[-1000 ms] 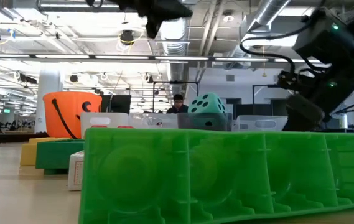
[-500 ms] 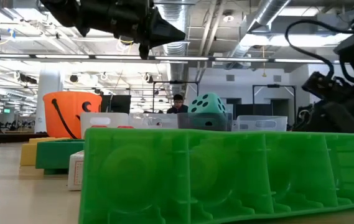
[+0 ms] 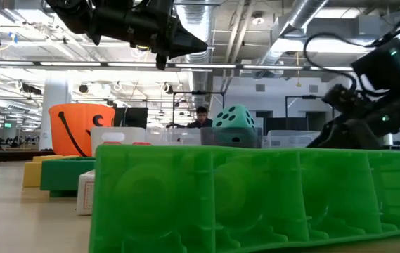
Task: Pick & Place Toys
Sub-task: Put the small blue game piece into the right transparent bin
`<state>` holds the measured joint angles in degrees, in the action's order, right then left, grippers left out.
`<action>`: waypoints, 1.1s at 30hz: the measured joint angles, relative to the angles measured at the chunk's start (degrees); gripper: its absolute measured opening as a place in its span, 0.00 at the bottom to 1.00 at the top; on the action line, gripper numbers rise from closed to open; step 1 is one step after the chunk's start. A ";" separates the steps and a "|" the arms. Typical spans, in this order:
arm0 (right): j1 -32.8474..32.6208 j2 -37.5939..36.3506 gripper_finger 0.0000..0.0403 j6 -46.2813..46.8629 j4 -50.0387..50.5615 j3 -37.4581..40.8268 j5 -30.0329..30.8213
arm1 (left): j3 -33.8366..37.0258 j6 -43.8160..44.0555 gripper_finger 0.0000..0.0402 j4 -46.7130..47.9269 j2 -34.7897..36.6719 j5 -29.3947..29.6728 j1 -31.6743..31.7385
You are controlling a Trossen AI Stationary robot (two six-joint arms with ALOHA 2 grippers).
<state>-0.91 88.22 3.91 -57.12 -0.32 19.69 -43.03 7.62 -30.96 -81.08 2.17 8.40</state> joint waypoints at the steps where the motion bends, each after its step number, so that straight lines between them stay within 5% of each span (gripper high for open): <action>1: 1.62 1.72 0.82 -0.42 -0.93 -0.07 -3.02 | 0.00 -0.62 0.00 0.00 0.00 0.00 0.00; 10: 11.46 20.21 0.82 -7.10 -20.66 -3.04 -22.60 | 0.00 -4.35 0.00 0.14 0.00 -0.02 0.15; 17: 15.25 28.87 0.80 -9.84 -25.47 -7.16 -35.72 | 0.02 -4.26 0.00 3.02 0.00 -0.02 0.15; 33: 14.52 27.65 0.69 -9.59 -24.77 -6.90 -39.15 | 0.02 -4.20 0.00 3.06 0.00 -0.02 0.15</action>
<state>13.61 115.87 -5.68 -81.89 -7.22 -19.46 -43.00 3.42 -27.90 -81.08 2.15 8.56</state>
